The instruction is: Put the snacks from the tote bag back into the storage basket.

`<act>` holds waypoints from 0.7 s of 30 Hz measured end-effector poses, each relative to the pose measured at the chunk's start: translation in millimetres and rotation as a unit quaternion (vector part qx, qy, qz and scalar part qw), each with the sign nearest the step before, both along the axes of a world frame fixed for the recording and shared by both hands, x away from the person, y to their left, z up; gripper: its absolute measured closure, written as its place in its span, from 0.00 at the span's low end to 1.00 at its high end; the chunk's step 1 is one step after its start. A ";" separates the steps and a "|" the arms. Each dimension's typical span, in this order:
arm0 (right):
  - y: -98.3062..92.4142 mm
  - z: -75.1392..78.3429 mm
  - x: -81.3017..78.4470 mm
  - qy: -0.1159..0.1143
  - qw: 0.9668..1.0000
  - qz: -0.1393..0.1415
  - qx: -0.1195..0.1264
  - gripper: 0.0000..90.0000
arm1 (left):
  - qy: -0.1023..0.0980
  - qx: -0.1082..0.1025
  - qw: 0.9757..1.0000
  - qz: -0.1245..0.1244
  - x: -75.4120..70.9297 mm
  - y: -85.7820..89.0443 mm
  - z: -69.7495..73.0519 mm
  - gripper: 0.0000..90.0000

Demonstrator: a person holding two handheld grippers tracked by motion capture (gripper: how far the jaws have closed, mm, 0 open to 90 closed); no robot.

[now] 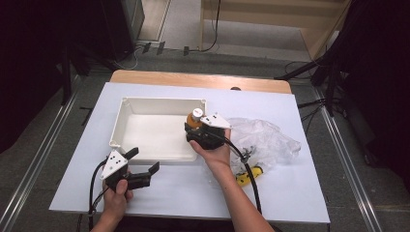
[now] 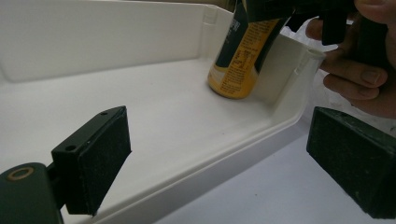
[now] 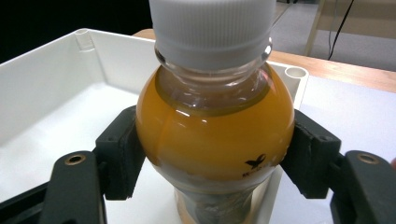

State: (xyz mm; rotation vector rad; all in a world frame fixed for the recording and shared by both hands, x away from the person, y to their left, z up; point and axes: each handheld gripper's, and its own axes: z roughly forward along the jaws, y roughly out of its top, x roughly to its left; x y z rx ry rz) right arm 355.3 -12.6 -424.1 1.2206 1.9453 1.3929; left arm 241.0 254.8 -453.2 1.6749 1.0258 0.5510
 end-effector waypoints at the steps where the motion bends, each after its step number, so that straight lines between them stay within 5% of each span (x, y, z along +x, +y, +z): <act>1: -0.5 0.2 0.4 0.001 1.000 0.001 0.001 0.34 | 0.000 0.000 1.000 -0.001 -0.1 -0.1 0.0 0.07; 21: -24.9 29.0 -13.4 -0.036 0.999 0.011 0.034 0.34 | -0.005 -0.004 1.000 0.005 -1.1 0.7 0.3 0.07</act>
